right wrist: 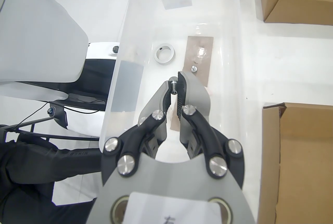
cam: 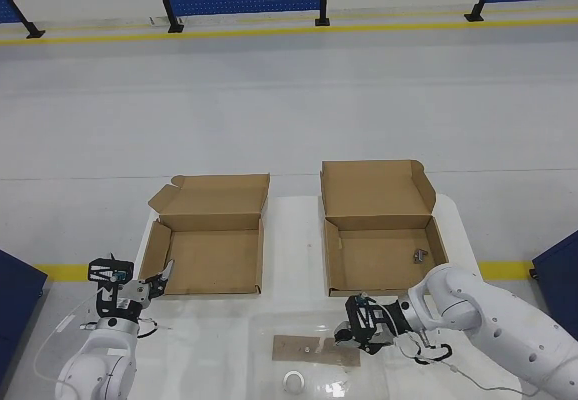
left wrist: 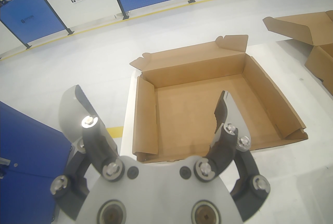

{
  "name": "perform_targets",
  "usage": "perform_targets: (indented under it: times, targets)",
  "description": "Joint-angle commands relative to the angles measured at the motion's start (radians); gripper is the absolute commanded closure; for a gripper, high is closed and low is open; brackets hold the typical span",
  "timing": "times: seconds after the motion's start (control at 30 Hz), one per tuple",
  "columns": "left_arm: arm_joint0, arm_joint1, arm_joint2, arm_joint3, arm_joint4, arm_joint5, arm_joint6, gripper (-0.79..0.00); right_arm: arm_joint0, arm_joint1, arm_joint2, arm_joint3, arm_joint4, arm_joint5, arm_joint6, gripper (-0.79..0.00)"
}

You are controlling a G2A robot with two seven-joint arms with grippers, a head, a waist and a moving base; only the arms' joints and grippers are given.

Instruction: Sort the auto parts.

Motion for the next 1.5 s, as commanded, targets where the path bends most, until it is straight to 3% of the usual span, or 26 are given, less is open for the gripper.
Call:
perform_targets:
  times: [0.0,0.17,0.43,1.33,1.47]
  targets:
    - [0.0,0.0,0.0,0.0,0.0,0.0,0.0,-0.785,-0.014,-0.005,-0.013,-0.027,0.029,-0.001,-0.038,0.0]
    - [0.0,0.0,0.0,0.0,0.0,0.0,0.0,-0.785,0.009,0.001,-0.042,-0.021,0.165,-0.001,-0.159,0.0]
    - [0.0,0.0,0.0,0.0,0.0,0.0,0.0,-0.785,0.059,0.055,-0.091,-0.075,0.317,-0.001,-0.314,0.0]
    - [0.0,0.0,0.0,0.0,0.0,0.0,0.0,-0.785,0.059,0.055,-0.091,-0.075,0.317,-0.001,-0.314,0.0]
    - [0.0,0.0,0.0,0.0,0.0,0.0,0.0,-0.785,0.039,0.051,-0.075,-0.063,0.384,-0.001,-0.364,0.0]
